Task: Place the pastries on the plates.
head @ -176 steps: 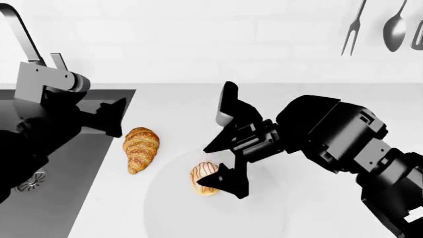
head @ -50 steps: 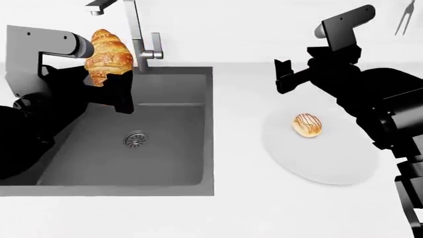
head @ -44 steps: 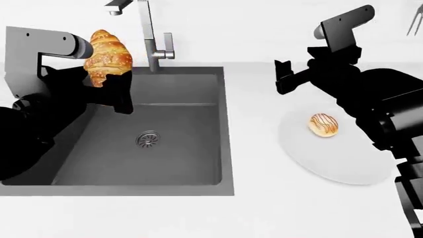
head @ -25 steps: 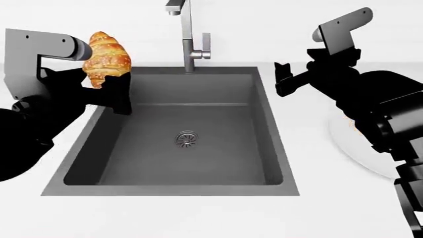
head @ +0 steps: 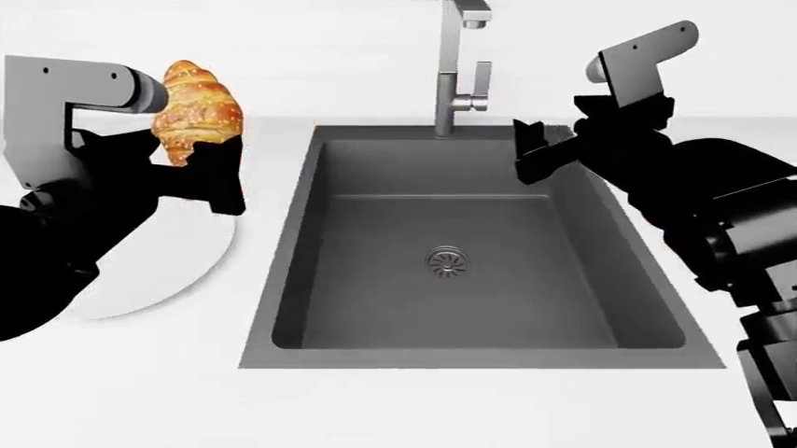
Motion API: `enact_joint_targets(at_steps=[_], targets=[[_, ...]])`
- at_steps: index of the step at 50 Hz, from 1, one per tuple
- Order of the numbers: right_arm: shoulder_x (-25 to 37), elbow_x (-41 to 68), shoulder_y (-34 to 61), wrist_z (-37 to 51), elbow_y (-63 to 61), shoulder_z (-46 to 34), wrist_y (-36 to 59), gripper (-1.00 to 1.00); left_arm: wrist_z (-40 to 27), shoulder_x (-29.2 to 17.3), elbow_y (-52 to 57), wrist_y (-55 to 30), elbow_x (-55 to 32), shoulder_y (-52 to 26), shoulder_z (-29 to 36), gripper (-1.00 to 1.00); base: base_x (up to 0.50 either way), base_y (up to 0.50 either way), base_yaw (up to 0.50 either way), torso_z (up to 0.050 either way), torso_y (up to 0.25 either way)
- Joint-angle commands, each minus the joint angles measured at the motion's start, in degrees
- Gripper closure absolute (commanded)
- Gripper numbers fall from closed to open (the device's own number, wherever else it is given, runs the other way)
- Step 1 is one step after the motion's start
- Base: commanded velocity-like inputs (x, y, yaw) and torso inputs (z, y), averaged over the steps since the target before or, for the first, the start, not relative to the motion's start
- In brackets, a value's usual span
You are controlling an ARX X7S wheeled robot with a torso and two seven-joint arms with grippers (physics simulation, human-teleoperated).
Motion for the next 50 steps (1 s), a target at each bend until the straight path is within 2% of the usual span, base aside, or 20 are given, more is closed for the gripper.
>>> enact_joint_targets(at_steps=[1, 19, 39, 50], targets=[[0.04, 0.21, -0.97, 0.59, -0.29, 0.51, -0.82, -1.0, -0.66, -0.06, -0.38, 0.7, -0.81, 0.09, -0.49, 1.0, 0.0, 0.5, 0.0, 0.0, 0.0], [-0.82, -1.69, -0.48, -0.86, 1.57, -0.56, -4.12, -1.0, -0.39, -0.45, -0.47, 1.47, -0.31, 1.48, -0.59, 1.0, 0.0, 0.5, 0.0, 0.0, 0.0], [-1.49, -2.48, 0.26, -0.18, 3.16, -1.0, -3.76, -1.0, -0.24, 0.03, -0.98, 1.79, 0.32, 1.84, -0.26, 1.0, 0.21, 0.5, 0.0, 0.0, 0.001], [-0.99, -1.95, -0.42, 1.11, 2.25, -0.1, -3.62, -1.0, -0.1, 0.12, -1.03, 1.62, 0.39, 1.49, -0.14, 1.0, 0.25, 0.18, 0.0, 0.0, 0.001]])
